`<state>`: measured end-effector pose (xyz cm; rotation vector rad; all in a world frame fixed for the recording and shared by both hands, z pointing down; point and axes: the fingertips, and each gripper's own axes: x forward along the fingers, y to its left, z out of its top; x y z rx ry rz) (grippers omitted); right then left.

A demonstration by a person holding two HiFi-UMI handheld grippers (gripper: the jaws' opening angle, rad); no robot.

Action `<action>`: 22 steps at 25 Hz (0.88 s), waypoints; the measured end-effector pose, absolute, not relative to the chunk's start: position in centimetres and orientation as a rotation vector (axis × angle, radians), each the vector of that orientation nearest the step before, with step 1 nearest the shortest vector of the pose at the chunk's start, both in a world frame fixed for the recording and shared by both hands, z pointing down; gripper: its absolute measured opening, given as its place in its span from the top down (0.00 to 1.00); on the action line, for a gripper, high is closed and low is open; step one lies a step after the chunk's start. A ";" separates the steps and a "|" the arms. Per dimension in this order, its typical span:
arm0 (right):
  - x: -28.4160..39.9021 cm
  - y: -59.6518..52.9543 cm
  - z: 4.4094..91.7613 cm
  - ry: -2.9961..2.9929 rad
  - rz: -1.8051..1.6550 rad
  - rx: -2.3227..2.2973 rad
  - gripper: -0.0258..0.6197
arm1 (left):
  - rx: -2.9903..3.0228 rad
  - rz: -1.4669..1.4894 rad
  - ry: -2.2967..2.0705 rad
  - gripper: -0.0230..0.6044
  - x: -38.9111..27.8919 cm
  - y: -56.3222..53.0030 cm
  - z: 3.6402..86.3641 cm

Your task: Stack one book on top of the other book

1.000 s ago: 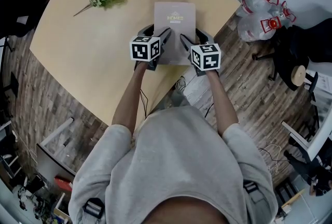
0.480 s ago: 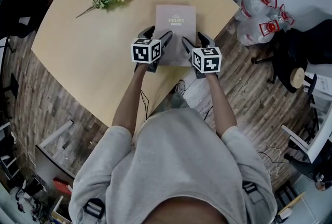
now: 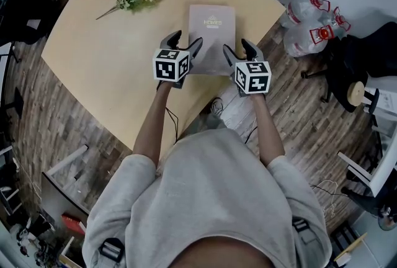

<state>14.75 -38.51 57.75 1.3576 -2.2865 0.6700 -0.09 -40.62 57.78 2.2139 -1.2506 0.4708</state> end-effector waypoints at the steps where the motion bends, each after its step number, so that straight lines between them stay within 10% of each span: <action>1: 14.8 -38.3 57.3 -2.292 0.660 1.365 0.53 | 2.222 0.469 -1.256 0.44 -0.2 -40.3 57.4; 22: 16.5 -32.2 49.8 -2.376 0.437 1.457 0.59 | 2.344 0.391 -1.362 0.55 -1.7 -32.2 50.5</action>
